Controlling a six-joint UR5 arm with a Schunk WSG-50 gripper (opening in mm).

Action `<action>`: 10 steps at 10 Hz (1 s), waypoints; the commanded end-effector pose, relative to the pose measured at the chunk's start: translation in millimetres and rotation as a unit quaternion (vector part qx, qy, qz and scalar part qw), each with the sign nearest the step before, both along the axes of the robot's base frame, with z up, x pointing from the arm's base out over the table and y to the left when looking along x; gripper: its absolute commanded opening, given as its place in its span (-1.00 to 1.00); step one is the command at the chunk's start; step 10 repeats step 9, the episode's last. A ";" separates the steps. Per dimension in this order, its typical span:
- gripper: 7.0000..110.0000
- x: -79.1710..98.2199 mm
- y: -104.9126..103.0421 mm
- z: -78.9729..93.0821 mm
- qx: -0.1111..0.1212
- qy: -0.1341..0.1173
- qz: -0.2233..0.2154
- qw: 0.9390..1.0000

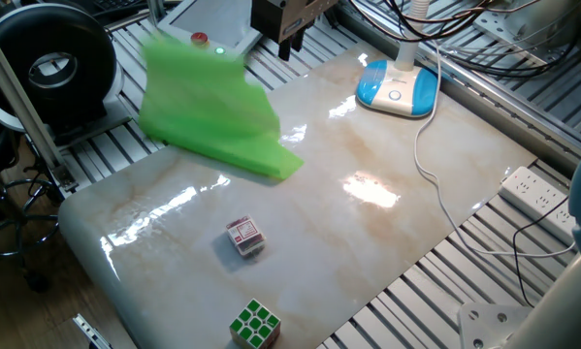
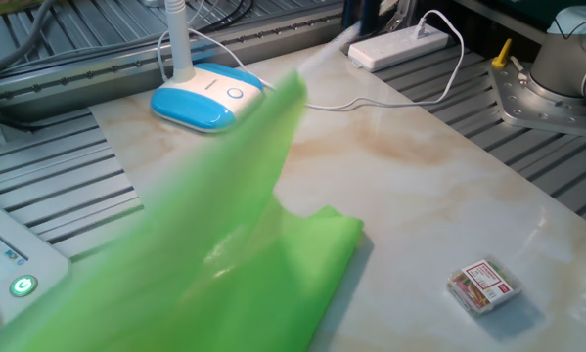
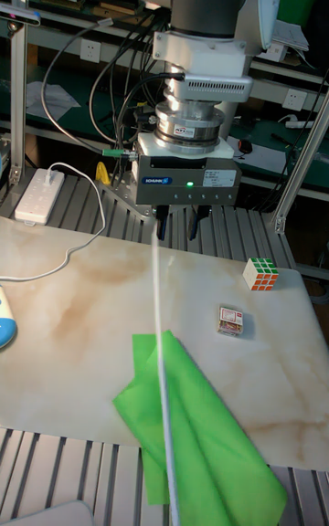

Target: Wave the flag

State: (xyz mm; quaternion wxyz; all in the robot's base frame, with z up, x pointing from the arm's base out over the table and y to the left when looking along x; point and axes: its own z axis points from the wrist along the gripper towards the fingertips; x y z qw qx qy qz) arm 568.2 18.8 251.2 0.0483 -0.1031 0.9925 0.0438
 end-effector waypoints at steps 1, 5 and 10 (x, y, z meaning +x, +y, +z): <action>-0.28 1.1 2.5 1.4 0.007 -0.005 0.004 1.000; -0.28 1.6 0.3 1.5 0.003 -0.006 0.004 1.000; -0.28 -2.0 -0.8 2.8 0.002 0.002 0.004 1.000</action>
